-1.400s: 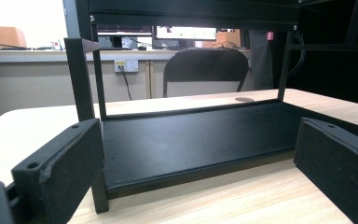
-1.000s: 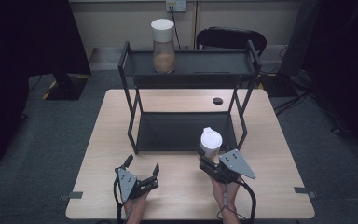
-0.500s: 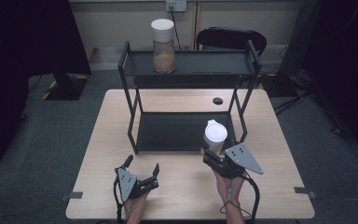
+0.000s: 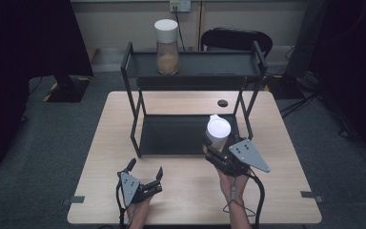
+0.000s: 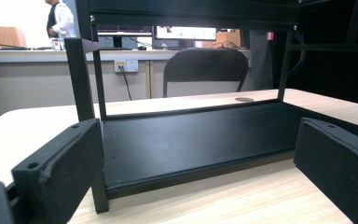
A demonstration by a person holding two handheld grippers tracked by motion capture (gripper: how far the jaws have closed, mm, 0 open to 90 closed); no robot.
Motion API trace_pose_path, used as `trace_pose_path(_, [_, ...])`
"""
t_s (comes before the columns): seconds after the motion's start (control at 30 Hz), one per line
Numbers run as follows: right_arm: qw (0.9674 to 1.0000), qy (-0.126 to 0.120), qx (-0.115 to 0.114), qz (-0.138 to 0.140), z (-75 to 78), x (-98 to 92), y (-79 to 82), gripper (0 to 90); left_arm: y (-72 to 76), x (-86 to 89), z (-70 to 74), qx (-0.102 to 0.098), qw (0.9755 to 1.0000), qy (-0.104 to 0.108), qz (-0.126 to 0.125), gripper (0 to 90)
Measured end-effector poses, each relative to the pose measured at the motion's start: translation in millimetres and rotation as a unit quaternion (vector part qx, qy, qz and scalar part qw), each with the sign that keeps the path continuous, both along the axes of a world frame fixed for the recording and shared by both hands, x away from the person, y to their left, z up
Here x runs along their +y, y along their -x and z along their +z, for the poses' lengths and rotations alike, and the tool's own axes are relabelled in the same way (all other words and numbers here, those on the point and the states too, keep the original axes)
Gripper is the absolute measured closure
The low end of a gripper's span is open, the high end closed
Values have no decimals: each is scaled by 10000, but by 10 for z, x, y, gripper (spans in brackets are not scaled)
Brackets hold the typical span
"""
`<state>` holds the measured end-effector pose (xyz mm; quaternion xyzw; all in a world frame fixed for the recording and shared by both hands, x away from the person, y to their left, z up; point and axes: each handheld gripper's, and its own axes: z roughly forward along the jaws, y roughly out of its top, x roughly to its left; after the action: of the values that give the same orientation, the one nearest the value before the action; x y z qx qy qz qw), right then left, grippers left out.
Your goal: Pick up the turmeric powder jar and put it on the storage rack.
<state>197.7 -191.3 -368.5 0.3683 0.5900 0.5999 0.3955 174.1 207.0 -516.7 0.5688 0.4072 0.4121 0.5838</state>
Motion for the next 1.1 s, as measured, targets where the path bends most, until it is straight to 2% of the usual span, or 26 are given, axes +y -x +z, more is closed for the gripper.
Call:
trace_pose_path(0.47, [9998, -53, -191, 0, 204, -38, -90, 299, 1, -4, 0, 1, 10000, 0, 12, 13])
trace_pose_path(0.83, [9997, 30, -260, -7, 382, -26, -193, 299, 1, -4, 1, 1, 10000, -2, 11, 12])
trace_pose_path(0.87, [9997, -64, -252, 36, 412, -44, -227, 299, 1, -4, 1, 2, 10000, -2, 11, 13])
trace_pose_path(1.1, [9996, -96, -273, 50, 552, -52, -320, 298, 1, -4, 0, 0, 10000, -1, 12, 12])
